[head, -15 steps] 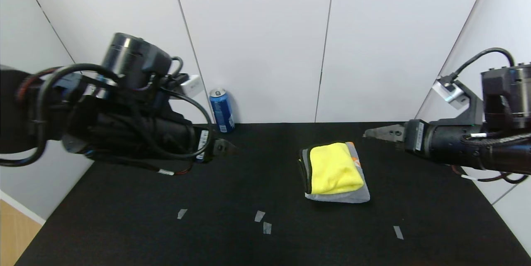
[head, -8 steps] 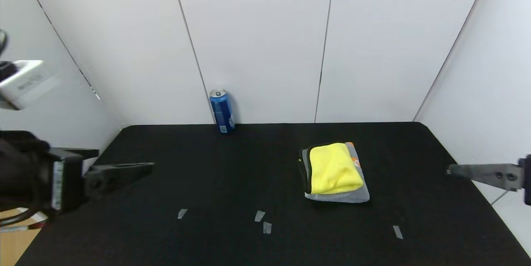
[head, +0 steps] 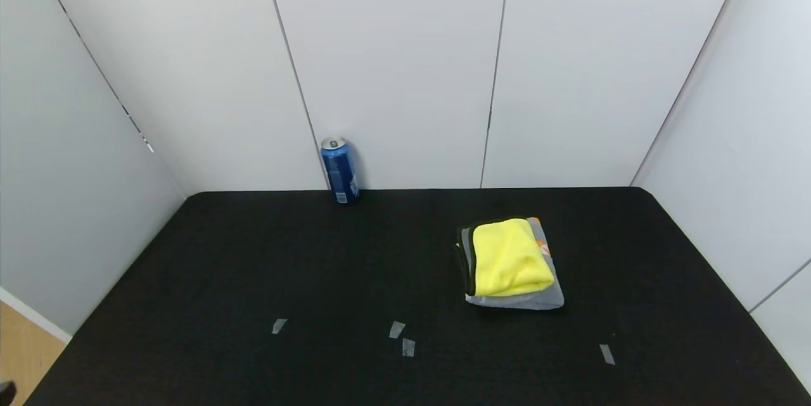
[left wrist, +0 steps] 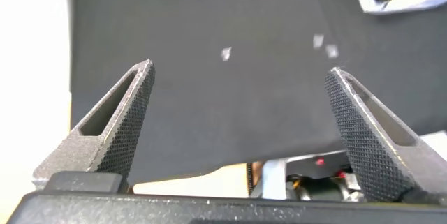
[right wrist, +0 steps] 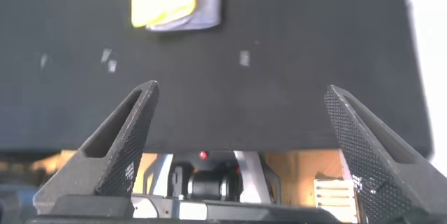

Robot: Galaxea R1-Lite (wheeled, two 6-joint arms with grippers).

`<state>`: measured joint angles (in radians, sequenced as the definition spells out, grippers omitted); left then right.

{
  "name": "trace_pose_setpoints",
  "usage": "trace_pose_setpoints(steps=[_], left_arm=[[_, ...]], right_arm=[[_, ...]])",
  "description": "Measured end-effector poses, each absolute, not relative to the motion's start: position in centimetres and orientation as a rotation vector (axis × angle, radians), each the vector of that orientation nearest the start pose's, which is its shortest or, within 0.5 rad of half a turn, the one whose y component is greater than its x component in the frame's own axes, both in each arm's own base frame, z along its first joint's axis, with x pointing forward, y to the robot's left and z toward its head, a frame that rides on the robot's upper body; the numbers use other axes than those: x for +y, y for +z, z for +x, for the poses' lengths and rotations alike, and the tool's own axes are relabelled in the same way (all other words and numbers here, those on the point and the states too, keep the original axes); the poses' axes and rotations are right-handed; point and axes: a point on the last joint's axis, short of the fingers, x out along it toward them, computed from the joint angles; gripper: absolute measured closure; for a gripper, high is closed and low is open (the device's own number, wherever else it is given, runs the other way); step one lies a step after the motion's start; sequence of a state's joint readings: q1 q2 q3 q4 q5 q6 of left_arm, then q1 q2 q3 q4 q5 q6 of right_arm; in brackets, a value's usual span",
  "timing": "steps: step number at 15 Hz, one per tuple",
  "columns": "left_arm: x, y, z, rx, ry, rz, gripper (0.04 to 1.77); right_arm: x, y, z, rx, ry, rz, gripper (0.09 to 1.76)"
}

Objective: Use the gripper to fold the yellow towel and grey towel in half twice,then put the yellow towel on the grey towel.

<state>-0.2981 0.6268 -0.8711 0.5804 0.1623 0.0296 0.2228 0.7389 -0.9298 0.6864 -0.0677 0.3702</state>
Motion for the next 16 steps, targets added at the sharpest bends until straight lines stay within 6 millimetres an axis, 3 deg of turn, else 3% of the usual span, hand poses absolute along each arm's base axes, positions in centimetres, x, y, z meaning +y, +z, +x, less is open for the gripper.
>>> trace_pose_setpoints(steps=[3,7,11,16], left_arm=[[1.3,23.9,-3.1,0.304,-0.115,0.128,0.09],[1.6,22.1,-6.4,0.25,-0.021,0.161,0.09],[1.5,20.9,-7.8,0.296,-0.09,0.125,0.09],[1.0,20.8,-8.3,0.301,-0.093,0.117,0.09]], right_arm=[[-0.3,25.5,-1.0,0.448,-0.007,0.314,0.15],[-0.4,24.2,-5.5,0.366,-0.056,0.215,0.15],[-0.4,22.6,-8.8,0.285,-0.057,0.187,0.15],[-0.3,19.3,-10.3,0.26,-0.064,0.154,0.15]])
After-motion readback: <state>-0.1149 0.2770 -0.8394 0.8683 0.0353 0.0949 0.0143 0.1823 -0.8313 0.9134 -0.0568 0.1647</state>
